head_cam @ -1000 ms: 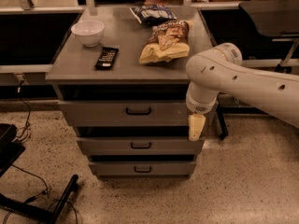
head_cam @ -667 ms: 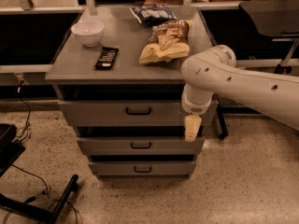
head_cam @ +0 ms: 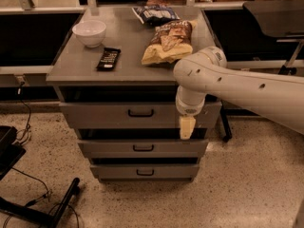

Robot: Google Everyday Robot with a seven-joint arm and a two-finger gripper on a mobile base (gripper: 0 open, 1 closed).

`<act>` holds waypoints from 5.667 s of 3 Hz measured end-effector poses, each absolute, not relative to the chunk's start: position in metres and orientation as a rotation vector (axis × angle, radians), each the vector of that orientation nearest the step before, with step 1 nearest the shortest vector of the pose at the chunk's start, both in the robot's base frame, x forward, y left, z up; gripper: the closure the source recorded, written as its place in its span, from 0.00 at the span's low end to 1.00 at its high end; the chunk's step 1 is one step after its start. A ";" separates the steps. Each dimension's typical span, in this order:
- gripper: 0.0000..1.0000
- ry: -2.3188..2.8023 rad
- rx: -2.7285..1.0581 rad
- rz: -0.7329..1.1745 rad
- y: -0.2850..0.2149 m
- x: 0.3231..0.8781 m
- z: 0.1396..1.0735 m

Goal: Open top drawer

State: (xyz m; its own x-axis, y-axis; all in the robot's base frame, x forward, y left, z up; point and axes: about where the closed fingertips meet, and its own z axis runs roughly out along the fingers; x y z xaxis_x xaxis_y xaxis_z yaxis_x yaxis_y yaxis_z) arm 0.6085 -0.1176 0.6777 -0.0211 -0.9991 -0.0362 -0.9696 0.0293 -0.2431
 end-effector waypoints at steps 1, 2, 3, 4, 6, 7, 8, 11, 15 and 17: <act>0.42 2.103 -2.049 -0.221 -0.118 0.608 0.678; 0.66 2.147 -2.059 -0.186 -0.126 0.592 0.669; 0.89 2.147 -2.059 -0.186 -0.126 0.592 0.676; 1.00 2.147 -2.059 -0.186 -0.125 0.592 0.683; 1.00 2.147 -2.059 -0.186 -0.125 0.591 0.697; 1.00 2.152 -2.098 -0.144 -0.130 0.566 0.703; 1.00 2.265 -2.159 0.000 -0.164 0.493 0.684; 0.34 2.261 -2.189 -0.026 -0.155 0.457 0.699; 0.00 2.301 -2.114 -0.066 -0.037 0.567 0.687; 0.00 2.421 -2.040 0.057 -0.049 0.579 0.641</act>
Offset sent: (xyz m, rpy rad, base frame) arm -0.0927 -0.0504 -0.0584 -0.0279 0.2446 -0.0924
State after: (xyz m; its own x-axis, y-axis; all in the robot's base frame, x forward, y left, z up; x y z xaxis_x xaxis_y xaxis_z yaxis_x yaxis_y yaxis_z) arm 0.5789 -0.0492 0.6406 -0.1697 -0.9855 -0.0037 -0.9846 0.1694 0.0437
